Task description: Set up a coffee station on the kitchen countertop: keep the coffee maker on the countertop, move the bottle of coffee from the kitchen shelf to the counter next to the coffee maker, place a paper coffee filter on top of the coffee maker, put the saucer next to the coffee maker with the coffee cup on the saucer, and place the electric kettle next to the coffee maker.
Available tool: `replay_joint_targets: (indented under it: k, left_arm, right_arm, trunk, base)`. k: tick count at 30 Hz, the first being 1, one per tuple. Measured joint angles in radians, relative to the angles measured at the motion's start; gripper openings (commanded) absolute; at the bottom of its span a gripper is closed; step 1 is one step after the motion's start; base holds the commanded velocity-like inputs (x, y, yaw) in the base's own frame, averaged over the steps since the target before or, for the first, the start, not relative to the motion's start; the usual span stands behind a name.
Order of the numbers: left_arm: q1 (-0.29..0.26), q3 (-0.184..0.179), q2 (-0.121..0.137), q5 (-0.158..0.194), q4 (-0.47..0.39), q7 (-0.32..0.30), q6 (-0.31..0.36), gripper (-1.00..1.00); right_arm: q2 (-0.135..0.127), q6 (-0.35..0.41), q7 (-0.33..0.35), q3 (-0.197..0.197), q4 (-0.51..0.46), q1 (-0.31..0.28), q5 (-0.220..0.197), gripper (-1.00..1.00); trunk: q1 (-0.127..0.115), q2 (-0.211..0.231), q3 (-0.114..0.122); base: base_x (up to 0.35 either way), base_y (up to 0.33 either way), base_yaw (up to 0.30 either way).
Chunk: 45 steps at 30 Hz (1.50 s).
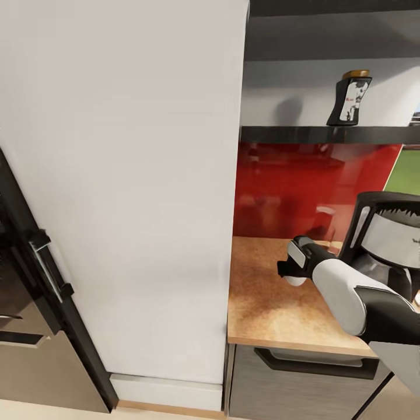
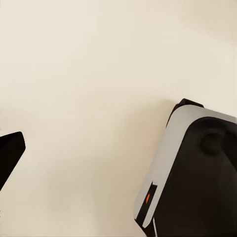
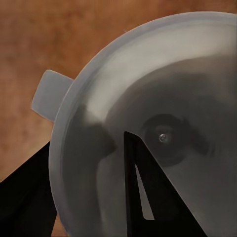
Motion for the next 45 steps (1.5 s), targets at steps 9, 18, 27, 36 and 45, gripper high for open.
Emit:
replay_joint_targets:
  k: [9, 18, 27, 36, 45]
  left_arm:
    - [0.0, 0.001, 0.003, 0.002, 0.0, 0.0, 0.0, 1.0]
    - [0.0, 0.001, 0.007, 0.003, 0.0, 0.0, 0.001, 1.0]
    - [0.0, 0.001, 0.009, 0.003, 0.0, 0.0, 0.001, 1.0]
    - [0.0, 0.001, 0.009, 0.003, 0.0, 0.0, 0.003, 1.0]
    - [0.0, 0.001, 0.009, 0.003, 0.0, 0.0, 0.005, 1.0]
  right_arm:
    - [0.005, -0.008, 0.002, 0.0, 0.001, 0.0, -0.001, -1.0]
    - [0.011, -0.009, 0.003, -0.001, 0.001, 0.0, -0.002, -1.0]
    - [0.02, -0.01, 0.003, 0.0, 0.001, 0.0, 0.0, -1.0]
    - [0.033, -0.015, 0.003, 0.001, 0.001, 0.0, 0.0, -1.0]
    - [0.037, -0.029, 0.003, 0.002, 0.001, 0.0, 0.0, -1.0]
  trunk:
    - [-0.035, 0.063, 0.028]
    - [-0.069, 0.126, 0.057]
    - [-0.104, 0.189, 0.085]
    - [-0.138, 0.253, 0.113]
    - [-0.173, 0.316, 0.142]
  base:
    - [0.0, 0.0, 0.0]
    - [0.0, 0.0, 0.0]
    - [0.0, 0.0, 0.0]
    - [0.0, 0.0, 0.0]
    - [0.0, 0.0, 0.0]
